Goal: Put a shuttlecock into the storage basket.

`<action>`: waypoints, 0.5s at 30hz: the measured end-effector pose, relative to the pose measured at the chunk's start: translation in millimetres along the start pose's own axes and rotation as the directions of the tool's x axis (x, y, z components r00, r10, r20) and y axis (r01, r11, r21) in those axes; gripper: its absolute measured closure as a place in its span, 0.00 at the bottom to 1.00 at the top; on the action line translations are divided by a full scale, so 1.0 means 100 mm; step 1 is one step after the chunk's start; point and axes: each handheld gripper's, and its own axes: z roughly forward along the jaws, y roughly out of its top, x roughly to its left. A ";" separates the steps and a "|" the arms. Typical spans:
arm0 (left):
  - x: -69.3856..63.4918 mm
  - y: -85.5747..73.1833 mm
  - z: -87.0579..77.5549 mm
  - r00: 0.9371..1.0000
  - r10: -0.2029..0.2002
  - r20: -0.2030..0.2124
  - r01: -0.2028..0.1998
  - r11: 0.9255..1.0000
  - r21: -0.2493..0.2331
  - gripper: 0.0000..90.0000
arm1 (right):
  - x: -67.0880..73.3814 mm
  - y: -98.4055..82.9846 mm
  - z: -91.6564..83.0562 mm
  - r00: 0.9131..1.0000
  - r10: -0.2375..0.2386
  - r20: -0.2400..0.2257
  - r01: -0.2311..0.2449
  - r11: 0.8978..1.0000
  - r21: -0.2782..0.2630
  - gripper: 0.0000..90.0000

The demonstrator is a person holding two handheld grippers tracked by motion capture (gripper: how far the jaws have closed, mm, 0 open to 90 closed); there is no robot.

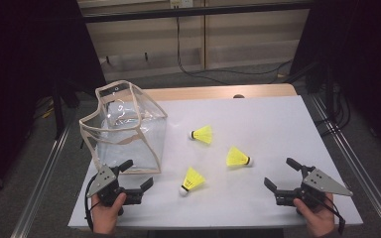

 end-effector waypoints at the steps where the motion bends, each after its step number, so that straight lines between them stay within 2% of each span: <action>1: 0.01 0.00 0.00 1.000 0.012 -0.001 -0.012 1.000 0.007 0.02 | 0.00 0.00 0.00 1.000 -0.001 0.000 0.001 1.000 -0.001 0.00; 5: 0.00 0.00 0.00 1.000 0.007 -0.003 -0.007 1.000 0.006 0.02 | 0.00 0.00 -0.01 1.000 -0.001 -0.003 0.001 1.000 0.000 0.00; 8: 0.00 0.00 0.01 1.000 0.022 -0.003 -0.022 1.000 0.013 0.02 | 0.01 0.00 0.00 1.000 -0.004 -0.004 0.004 1.000 0.000 0.00; 12: -0.01 0.00 0.01 1.000 0.021 -0.003 -0.021 1.000 0.014 0.02 | 0.01 0.00 0.00 1.000 -0.005 -0.004 0.005 1.000 -0.001 0.00; 15: -0.02 0.01 0.01 1.000 0.020 0.008 -0.020 1.000 0.011 0.01 | 0.01 0.00 0.00 1.000 -0.005 -0.003 0.005 1.000 0.002 0.00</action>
